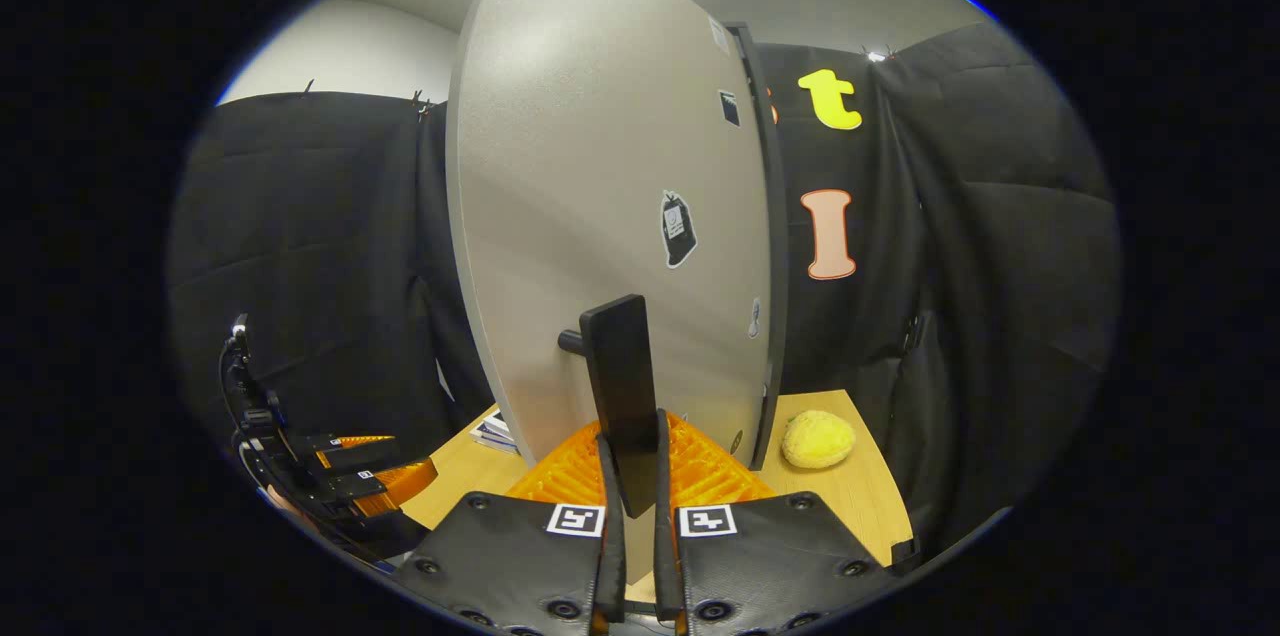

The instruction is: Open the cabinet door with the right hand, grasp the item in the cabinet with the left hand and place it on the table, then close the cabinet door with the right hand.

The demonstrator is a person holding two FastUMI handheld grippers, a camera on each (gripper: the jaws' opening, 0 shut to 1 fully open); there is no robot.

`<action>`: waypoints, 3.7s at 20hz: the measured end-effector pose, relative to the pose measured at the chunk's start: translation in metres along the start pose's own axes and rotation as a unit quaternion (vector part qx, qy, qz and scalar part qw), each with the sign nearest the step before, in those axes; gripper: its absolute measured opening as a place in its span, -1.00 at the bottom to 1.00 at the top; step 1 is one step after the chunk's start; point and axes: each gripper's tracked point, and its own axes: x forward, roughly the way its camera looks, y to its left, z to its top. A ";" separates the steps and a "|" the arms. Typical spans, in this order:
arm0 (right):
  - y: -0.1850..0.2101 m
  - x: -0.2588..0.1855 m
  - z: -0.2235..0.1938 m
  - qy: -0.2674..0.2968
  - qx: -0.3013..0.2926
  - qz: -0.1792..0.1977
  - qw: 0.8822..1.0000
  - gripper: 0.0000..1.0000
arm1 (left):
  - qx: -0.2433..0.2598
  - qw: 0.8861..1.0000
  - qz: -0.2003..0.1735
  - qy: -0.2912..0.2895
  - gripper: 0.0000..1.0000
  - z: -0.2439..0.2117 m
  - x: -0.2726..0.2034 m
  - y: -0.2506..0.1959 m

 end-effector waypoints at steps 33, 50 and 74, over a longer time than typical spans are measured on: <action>-0.135 -0.054 -0.036 0.039 0.080 0.020 0.996 -1.00 | -0.003 0.996 0.089 -0.032 0.83 0.058 0.069 -0.112; -0.236 -0.009 0.004 -0.078 -0.025 -0.195 0.977 0.84 | -0.009 0.995 -0.016 -0.093 0.82 0.148 0.244 -0.148; -0.219 -0.022 -0.015 -0.065 0.051 -0.337 0.938 0.84 | 0.013 0.994 -0.067 -0.080 0.36 0.118 0.404 -0.159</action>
